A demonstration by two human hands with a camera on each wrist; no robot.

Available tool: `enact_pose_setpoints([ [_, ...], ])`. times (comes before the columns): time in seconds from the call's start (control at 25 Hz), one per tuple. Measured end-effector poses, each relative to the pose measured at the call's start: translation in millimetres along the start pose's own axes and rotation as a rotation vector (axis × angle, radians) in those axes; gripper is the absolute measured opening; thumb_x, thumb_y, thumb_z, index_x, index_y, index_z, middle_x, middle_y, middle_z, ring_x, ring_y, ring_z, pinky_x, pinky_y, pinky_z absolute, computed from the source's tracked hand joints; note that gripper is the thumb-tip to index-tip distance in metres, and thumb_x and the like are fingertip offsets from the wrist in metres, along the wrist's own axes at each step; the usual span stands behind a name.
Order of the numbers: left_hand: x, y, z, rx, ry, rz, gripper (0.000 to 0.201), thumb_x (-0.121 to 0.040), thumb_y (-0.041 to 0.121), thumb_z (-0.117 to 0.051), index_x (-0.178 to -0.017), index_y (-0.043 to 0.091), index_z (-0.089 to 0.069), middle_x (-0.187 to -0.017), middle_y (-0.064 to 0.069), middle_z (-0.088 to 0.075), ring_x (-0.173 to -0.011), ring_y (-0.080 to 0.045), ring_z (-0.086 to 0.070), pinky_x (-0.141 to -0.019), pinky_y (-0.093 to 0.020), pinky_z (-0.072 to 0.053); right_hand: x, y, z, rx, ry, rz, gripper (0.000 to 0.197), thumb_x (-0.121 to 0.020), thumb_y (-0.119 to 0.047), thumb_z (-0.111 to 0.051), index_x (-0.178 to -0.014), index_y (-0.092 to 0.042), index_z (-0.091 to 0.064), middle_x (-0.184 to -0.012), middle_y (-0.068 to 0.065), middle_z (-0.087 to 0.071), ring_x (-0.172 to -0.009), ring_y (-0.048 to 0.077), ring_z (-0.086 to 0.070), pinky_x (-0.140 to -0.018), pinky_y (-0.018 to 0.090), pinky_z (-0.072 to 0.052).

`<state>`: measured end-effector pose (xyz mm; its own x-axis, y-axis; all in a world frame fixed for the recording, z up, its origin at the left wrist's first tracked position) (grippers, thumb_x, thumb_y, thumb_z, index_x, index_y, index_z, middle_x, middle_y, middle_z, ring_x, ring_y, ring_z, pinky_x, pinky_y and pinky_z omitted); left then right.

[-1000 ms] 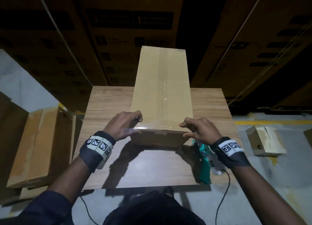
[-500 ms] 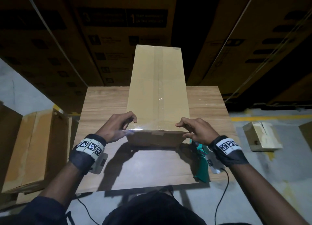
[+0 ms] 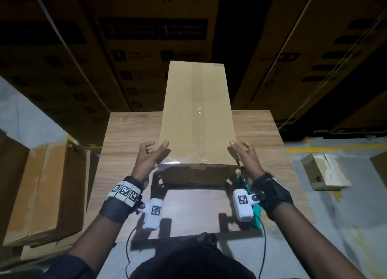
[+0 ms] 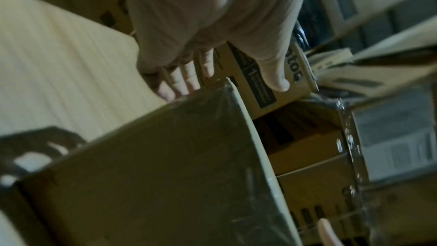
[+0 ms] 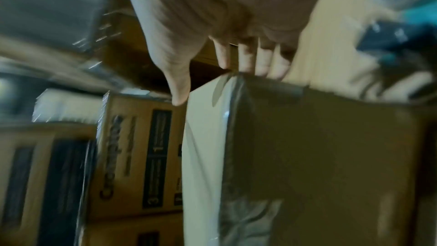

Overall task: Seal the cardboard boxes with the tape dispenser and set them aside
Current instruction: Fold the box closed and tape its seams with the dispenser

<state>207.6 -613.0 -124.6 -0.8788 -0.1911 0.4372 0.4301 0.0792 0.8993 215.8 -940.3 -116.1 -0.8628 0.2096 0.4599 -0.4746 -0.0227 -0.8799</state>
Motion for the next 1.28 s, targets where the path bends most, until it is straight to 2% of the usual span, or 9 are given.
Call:
enact_pose_setpoints([
  [0.16,-2,22,-23,0.105,-0.11,0.211,0.048,-0.083,0.071,-0.067,-0.116,0.038,-0.06,-0.132,0.008,-0.058,-0.136,-0.025,-0.043,-0.114,-0.062,-0.035,-13,-5,-25,-0.051,-0.105,-0.13,0.107,-0.075,-0.065,-0.079,-0.159,-0.031,-0.021,-0.157,0.004,-0.043,-0.139,0.025,-0.042,-0.109,0.048,-0.037],
  [0.28,-14,26,-35,0.101,-0.139,0.213,0.083,-0.081,0.07,-0.07,-0.147,0.024,-0.05,-0.152,0.004,-0.047,-0.145,-0.022,-0.036,-0.122,-0.055,-0.019,-23,-5,-35,-0.093,-0.17,-0.183,0.123,-0.075,-0.06,-0.083,-0.163,-0.024,-0.004,-0.161,-0.001,-0.039,-0.149,0.021,-0.03,-0.122,0.047,-0.015],
  [0.4,-28,17,-36,0.037,-0.075,0.17,0.118,-0.068,0.073,-0.081,-0.158,0.016,-0.032,-0.154,0.001,-0.045,-0.143,-0.026,-0.04,-0.117,-0.052,-0.026,-25,-2,-40,-0.024,-0.227,-0.232,0.134,-0.056,-0.076,-0.085,-0.163,-0.031,-0.018,-0.168,-0.007,-0.023,-0.154,0.021,-0.017,-0.121,0.057,-0.01],
  [0.6,-37,10,-35,0.006,-0.194,0.166,0.13,-0.048,0.093,-0.073,-0.156,0.027,-0.041,-0.164,0.005,-0.035,-0.15,-0.019,-0.029,-0.116,-0.042,-0.019,-14,-11,-44,0.017,-0.223,-0.199,0.091,-0.078,-0.071,-0.071,-0.155,-0.034,-0.041,-0.168,-0.006,-0.023,-0.155,0.022,-0.014,-0.122,0.056,-0.008],
  [0.76,-27,16,-32,0.046,-0.164,0.155,0.09,-0.081,0.071,-0.068,-0.154,0.024,-0.045,-0.159,0.004,-0.041,-0.15,-0.021,-0.031,-0.112,-0.041,-0.022,-2,-14,-50,-0.034,-0.218,-0.155,0.072,-0.088,-0.059,-0.068,-0.149,-0.028,-0.048,-0.164,-0.006,-0.034,-0.153,0.015,-0.022,-0.123,0.041,-0.01],
  [0.88,-1,4,-20,0.007,-0.148,0.2,0.109,-0.073,0.077,-0.072,-0.158,0.022,-0.034,-0.164,0.001,-0.033,-0.15,-0.022,-0.029,-0.113,-0.044,-0.025,22,6,-45,-0.041,-0.182,-0.202,0.075,-0.086,-0.058,-0.072,-0.15,-0.027,-0.049,-0.161,-0.009,-0.037,-0.144,0.006,-0.029,-0.11,0.028,-0.02],
  [1.0,34,-15,-2,-0.073,-0.159,0.3,0.106,-0.083,0.069,-0.069,-0.163,0.026,-0.014,-0.167,0.001,-0.023,-0.153,-0.024,-0.022,-0.118,-0.053,-0.022,50,39,-38,0.059,-0.196,-0.309,0.102,-0.069,-0.073,-0.079,-0.155,-0.034,-0.04,-0.163,-0.014,-0.03,-0.148,0.009,-0.025,-0.117,0.04,-0.024],
  [1.16,49,-2,20,-0.076,-0.285,0.48,0.07,-0.08,0.057,-0.078,-0.137,0.023,-0.055,-0.142,-0.002,-0.056,-0.138,-0.032,-0.044,-0.102,-0.057,-0.043,55,28,-28,0.05,-0.267,-0.407,0.096,-0.073,-0.071,-0.079,-0.154,-0.038,-0.039,-0.162,-0.016,-0.025,-0.154,0.018,-0.02,-0.124,0.05,-0.015],
  [1.28,17,32,22,-0.103,-0.304,0.454,0.082,-0.063,0.061,-0.087,-0.13,0.022,-0.061,-0.14,-0.005,-0.056,-0.134,-0.036,-0.045,-0.104,-0.071,-0.037,25,-12,-25,0.021,-0.212,-0.394,0.105,-0.065,-0.071,-0.084,-0.151,-0.026,-0.043,-0.147,0.006,-0.05,-0.133,0.032,-0.047,-0.105,0.052,-0.045],
])
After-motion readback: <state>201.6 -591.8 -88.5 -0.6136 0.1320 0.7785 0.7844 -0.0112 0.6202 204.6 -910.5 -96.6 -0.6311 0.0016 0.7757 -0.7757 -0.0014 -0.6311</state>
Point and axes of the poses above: each hand's wrist, its own x-axis away from the middle knuckle, its own z-axis out of the back of the hand, y = z × x, the point moved 4 cm from there along -x, towards the middle knuckle
